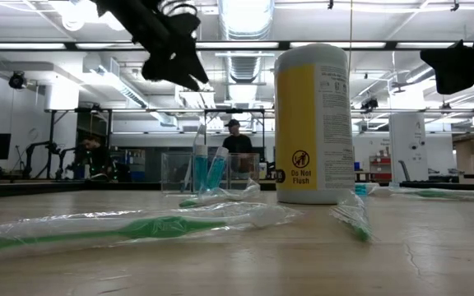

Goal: Pick & Place toothbrushing station
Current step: Adjust the transparent organizer on the table

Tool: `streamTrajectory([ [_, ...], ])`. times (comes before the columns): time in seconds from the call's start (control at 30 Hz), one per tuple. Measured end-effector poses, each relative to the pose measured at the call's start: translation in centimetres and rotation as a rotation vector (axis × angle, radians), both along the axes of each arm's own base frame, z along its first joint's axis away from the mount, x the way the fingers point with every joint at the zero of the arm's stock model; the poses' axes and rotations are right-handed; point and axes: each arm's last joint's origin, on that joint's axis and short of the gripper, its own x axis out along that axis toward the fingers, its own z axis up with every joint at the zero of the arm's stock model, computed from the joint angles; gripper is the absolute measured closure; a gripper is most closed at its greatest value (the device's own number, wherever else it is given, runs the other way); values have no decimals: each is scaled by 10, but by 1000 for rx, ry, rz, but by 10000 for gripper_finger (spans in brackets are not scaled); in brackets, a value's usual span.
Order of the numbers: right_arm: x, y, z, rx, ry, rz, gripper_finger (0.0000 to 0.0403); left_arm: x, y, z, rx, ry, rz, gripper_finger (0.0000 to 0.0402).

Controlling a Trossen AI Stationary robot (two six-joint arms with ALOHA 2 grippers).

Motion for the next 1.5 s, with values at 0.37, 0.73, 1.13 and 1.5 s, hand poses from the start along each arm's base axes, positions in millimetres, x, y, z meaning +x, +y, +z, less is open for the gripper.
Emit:
streamTrajectory([
  [0.37,0,0,0,0,0,0,53,-23,-22,-8,-172,103,244,202],
  [0.73,0,0,0,0,0,0,54,-15,-22,-9,14,175,104,202],
  [1.13,0,0,0,0,0,0,56,-25,12,-32,-407,97,598,202],
  [1.5,0,0,0,0,1,0,57,-10,31,-59,-514,193,583,202],
])
